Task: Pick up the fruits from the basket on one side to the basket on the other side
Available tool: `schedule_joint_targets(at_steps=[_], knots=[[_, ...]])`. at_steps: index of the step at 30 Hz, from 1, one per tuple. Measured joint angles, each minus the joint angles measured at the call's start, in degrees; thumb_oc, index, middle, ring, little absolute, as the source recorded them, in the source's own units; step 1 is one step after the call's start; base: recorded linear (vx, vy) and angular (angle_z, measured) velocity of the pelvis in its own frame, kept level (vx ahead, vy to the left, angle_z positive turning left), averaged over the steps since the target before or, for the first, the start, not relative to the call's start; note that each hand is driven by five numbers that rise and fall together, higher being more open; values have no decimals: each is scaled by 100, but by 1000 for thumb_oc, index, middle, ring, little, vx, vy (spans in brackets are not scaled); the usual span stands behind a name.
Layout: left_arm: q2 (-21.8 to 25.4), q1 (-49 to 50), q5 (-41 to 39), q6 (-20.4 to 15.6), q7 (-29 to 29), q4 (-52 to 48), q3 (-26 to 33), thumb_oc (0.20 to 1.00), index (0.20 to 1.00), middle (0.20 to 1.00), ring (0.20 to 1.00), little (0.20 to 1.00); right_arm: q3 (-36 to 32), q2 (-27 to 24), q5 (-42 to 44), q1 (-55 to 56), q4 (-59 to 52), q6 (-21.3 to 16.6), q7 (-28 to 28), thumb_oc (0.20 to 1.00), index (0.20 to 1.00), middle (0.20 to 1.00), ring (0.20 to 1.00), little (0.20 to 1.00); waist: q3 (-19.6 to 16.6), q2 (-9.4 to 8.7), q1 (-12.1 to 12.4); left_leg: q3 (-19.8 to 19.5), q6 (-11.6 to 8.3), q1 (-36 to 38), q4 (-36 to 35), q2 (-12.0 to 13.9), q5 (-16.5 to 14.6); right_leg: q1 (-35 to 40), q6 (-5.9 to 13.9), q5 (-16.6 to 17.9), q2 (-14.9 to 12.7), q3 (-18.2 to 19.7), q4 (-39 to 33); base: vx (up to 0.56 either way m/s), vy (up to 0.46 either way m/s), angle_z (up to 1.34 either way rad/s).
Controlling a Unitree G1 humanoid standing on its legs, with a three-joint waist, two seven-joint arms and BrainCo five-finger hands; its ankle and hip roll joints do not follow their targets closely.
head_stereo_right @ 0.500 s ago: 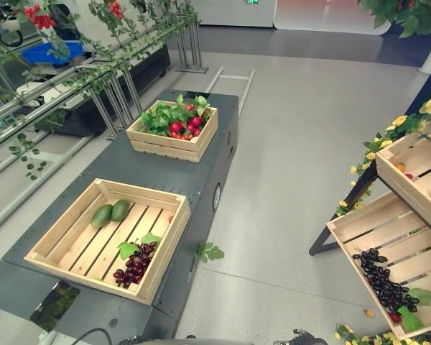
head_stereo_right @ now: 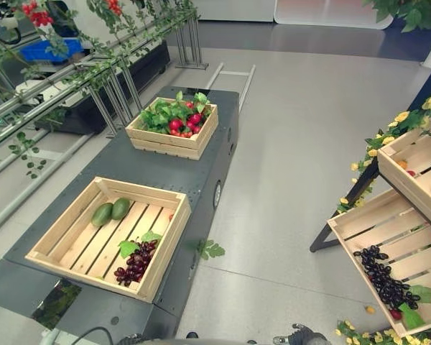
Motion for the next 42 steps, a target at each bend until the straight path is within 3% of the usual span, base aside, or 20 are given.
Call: schedule_joint_targets(at_steps=[28, 39, 42], knots=[[8, -7, -34, -16, 263, -6, -62, 1000, 1000, 1000, 1000, 1000, -69, 13, 23, 31, 11, 21, -218, 1000, 1000, 1000, 1000, 1000, -12, -75, -2, 10, 1, 24, 4, 5, -5, -10, 1, -8, 3, 15, 3, 0, 0, 0], [61, -149, -913, -154, 444, -361, 339, 1000, 1000, 1000, 1000, 1000, -206, 4, 125, 84, 25, -18, -346, 1000, 1000, 1000, 1000, 1000, 58, -104, -11, 12, 0, -100, 24, 1, 5, -109, -3, 0, -1, 5, 5, 9, 4, 0], [143, -42, -1221, -269, 585, -862, 614, 1000, 1000, 1000, 1000, 1000, -359, -32, 125, 96, -1, -30, -425, 1000, 1000, 1000, 1000, 1000, 90, -95, 1, 10, 0, -95, 25, -5, 5, -100, 1, -3, -5, 3, 5, 0, 0, 0]])
